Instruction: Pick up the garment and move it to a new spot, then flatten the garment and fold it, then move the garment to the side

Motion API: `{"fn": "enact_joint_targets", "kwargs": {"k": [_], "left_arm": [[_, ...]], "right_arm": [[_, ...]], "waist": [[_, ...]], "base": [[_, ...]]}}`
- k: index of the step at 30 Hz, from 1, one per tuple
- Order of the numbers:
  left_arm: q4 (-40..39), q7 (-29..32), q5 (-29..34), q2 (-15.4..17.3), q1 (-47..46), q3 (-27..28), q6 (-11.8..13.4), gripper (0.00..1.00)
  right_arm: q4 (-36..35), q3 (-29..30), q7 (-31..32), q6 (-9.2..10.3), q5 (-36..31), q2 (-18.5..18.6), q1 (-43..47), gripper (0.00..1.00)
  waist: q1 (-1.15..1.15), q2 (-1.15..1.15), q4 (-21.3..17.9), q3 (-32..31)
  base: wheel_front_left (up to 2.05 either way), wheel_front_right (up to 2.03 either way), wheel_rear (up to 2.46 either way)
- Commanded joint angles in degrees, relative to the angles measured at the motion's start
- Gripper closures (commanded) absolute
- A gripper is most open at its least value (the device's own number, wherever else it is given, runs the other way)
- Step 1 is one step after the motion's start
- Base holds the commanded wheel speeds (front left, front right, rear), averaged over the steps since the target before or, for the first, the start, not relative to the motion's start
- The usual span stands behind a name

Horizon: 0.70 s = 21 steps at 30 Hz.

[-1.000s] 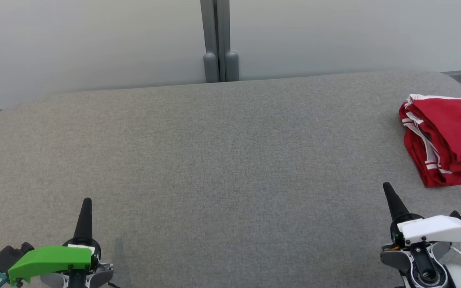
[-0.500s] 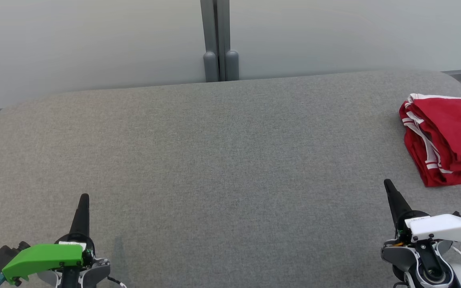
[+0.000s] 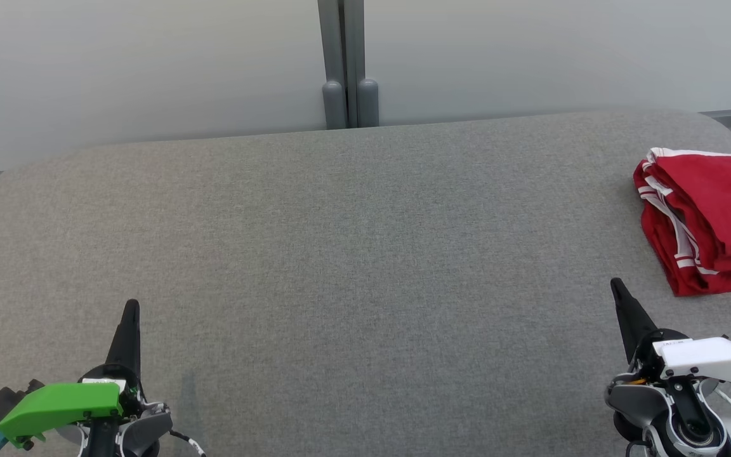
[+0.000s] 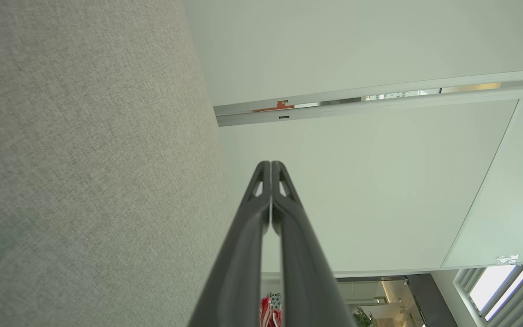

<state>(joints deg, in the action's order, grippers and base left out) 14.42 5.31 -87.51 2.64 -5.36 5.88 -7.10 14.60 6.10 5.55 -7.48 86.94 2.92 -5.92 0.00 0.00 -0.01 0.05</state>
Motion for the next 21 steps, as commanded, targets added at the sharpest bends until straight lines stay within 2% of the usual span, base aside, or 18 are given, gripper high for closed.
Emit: {"fn": "enact_joint_targets", "kwargs": {"k": [1, 12, 21], "left_arm": [[-0.34, 0.29, -1.32, 0.39, -0.91, 0.39, -0.43, 1.00], [-0.46, 1.35, -5.06, 0.41, -1.31, 0.79, -0.56, 1.00], [-0.43, 1.44, -4.98, 0.42, -1.19, 0.78, -0.58, 1.00]], "right_arm": [[-0.42, 0.23, 0.40, -0.03, 1.28, 0.02, -0.44, 1.00], [-0.75, 0.55, 1.12, -0.02, 5.56, -0.05, -0.44, 1.00], [-0.74, 0.55, 1.17, -0.02, 5.63, -0.05, -0.42, 1.00]], "waist": [[0.00, 0.00, 0.00, 0.01], [0.00, 0.00, 0.01, 0.12], [0.00, 0.00, 0.01, 0.13]], "base": [[0.00, 0.00, 0.00], [0.00, 0.00, 0.00], [0.00, 0.00, 0.00]]}}
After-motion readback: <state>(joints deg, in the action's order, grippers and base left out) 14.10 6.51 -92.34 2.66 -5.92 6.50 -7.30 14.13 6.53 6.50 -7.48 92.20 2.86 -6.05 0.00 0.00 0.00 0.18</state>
